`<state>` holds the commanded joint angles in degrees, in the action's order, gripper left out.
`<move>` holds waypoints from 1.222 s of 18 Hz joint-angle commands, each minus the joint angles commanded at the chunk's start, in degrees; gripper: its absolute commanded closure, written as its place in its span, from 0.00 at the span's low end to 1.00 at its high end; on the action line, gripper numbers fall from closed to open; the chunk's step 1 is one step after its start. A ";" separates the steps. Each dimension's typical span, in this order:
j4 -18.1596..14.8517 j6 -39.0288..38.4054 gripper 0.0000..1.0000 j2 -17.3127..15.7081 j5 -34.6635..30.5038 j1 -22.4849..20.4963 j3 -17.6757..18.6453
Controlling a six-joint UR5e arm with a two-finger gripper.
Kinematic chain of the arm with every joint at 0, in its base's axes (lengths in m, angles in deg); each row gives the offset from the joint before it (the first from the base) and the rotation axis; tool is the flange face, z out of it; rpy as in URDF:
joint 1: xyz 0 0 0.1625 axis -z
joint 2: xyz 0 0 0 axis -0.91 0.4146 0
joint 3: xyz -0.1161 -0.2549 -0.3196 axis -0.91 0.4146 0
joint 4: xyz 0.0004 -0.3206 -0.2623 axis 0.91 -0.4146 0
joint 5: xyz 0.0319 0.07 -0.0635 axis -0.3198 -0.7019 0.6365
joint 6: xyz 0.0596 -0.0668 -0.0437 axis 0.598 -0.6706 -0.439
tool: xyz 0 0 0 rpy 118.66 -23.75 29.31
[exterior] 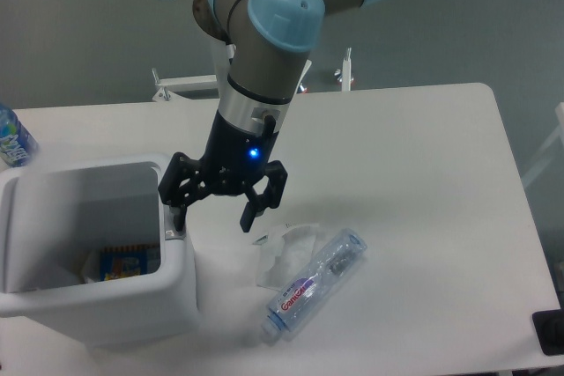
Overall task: Open the trash can
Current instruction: 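Raise the gripper away from the opened trash can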
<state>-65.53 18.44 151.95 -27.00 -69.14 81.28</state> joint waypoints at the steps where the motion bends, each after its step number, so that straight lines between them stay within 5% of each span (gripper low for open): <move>1: 0.00 0.00 0.00 0.00 0.00 0.00 0.00; 11: 3.34 1.75 0.00 -0.70 -0.09 -0.26 -3.94; 18: 2.20 14.48 0.00 -1.32 -11.07 -3.33 -8.34; 22: 0.71 24.76 0.00 -2.63 -12.48 -5.97 -7.82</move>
<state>-64.82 43.20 149.32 -39.48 -75.11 73.45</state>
